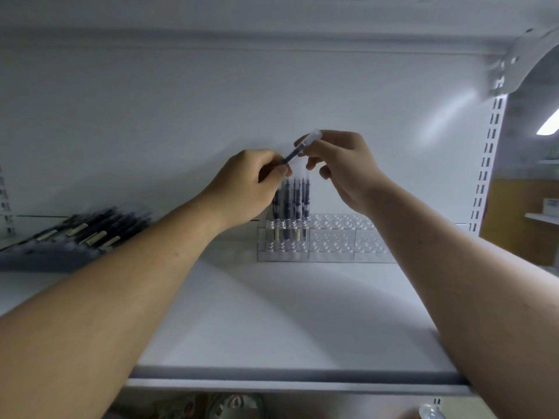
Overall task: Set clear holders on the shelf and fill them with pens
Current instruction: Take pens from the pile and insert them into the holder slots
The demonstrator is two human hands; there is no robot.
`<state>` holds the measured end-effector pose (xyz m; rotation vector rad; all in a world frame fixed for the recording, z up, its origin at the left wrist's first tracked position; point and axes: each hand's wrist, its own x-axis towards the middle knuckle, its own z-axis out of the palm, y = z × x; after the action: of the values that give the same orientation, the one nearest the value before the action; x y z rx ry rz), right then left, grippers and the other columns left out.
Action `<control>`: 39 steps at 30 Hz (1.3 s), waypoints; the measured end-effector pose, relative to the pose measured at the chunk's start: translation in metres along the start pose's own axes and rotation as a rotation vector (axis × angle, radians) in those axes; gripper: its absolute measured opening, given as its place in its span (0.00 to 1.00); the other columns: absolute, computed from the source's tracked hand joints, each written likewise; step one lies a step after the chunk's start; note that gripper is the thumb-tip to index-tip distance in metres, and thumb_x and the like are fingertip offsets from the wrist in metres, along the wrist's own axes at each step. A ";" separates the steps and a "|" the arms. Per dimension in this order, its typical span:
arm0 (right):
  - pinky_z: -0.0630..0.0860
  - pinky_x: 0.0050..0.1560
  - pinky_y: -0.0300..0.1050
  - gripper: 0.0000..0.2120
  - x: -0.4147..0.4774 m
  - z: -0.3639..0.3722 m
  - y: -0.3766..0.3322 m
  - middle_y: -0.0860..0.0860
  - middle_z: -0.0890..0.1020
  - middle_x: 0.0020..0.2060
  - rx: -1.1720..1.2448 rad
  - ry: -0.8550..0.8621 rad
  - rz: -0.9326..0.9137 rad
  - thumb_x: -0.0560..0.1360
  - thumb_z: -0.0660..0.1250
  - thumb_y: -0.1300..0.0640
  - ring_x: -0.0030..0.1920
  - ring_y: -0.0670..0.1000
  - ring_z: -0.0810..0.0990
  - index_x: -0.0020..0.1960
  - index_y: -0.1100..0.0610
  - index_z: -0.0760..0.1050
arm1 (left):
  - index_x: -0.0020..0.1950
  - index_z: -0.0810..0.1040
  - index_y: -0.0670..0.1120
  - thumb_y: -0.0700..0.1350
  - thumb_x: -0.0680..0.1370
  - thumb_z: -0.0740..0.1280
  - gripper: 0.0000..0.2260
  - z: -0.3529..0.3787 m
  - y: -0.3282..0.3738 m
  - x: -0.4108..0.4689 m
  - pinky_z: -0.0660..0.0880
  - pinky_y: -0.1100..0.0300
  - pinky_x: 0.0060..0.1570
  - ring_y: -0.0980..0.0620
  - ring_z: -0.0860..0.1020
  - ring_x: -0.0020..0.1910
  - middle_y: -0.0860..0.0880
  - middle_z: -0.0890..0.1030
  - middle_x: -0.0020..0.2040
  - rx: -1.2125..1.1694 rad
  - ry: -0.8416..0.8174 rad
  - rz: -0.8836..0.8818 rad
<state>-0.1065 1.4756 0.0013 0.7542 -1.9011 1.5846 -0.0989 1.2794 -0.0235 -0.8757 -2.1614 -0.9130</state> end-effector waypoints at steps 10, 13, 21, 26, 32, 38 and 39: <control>0.69 0.33 0.42 0.09 0.007 -0.008 -0.003 0.55 0.84 0.33 -0.037 0.236 -0.019 0.76 0.63 0.64 0.35 0.53 0.84 0.47 0.70 0.78 | 0.60 0.80 0.53 0.54 0.82 0.70 0.10 -0.003 -0.008 -0.001 0.78 0.54 0.46 0.52 0.80 0.49 0.56 0.82 0.51 0.101 0.020 0.068; 0.73 0.34 0.42 0.09 0.007 -0.011 0.001 0.51 0.84 0.29 -0.271 0.264 -0.097 0.76 0.65 0.61 0.33 0.55 0.83 0.45 0.67 0.79 | 0.66 0.77 0.54 0.57 0.81 0.70 0.15 -0.004 -0.010 -0.001 0.73 0.60 0.49 0.55 0.78 0.54 0.58 0.80 0.56 0.154 0.048 0.103; 0.78 0.40 0.46 0.08 0.002 -0.010 0.013 0.48 0.84 0.29 -0.503 0.180 -0.081 0.76 0.66 0.59 0.37 0.55 0.87 0.38 0.52 0.75 | 0.73 0.72 0.56 0.63 0.79 0.68 0.24 -0.007 -0.012 -0.002 0.74 0.48 0.67 0.55 0.75 0.66 0.58 0.76 0.66 0.226 0.016 0.066; 0.77 0.37 0.46 0.08 0.000 -0.008 0.012 0.49 0.85 0.30 -0.533 0.126 -0.071 0.76 0.65 0.60 0.39 0.59 0.87 0.38 0.53 0.75 | 0.73 0.72 0.57 0.64 0.79 0.67 0.25 -0.005 -0.012 -0.001 0.74 0.47 0.67 0.56 0.75 0.66 0.58 0.76 0.67 0.216 0.013 0.045; 0.78 0.35 0.48 0.01 -0.001 -0.008 0.018 0.50 0.85 0.32 -0.593 0.015 -0.066 0.74 0.68 0.61 0.35 0.52 0.87 0.45 0.56 0.77 | 0.72 0.72 0.56 0.65 0.79 0.67 0.25 -0.005 -0.014 0.000 0.75 0.48 0.66 0.55 0.75 0.66 0.58 0.76 0.67 0.216 0.008 0.041; 0.80 0.37 0.51 0.14 -0.004 -0.011 0.019 0.52 0.86 0.36 -0.637 -0.049 -0.067 0.74 0.71 0.61 0.36 0.50 0.87 0.57 0.52 0.74 | 0.72 0.73 0.56 0.67 0.77 0.65 0.26 -0.004 -0.015 0.001 0.75 0.47 0.66 0.56 0.75 0.66 0.58 0.77 0.67 0.228 -0.003 0.034; 0.80 0.36 0.49 0.14 -0.004 -0.011 0.018 0.52 0.86 0.35 -0.641 -0.048 -0.065 0.73 0.71 0.61 0.36 0.50 0.87 0.57 0.52 0.74 | 0.72 0.73 0.56 0.65 0.78 0.66 0.25 -0.004 -0.015 0.000 0.75 0.47 0.66 0.56 0.75 0.66 0.58 0.77 0.68 0.232 -0.010 0.033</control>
<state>-0.1163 1.4897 -0.0123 0.5605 -2.2103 0.8305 -0.1097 1.2685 -0.0266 -0.7994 -2.2011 -0.6273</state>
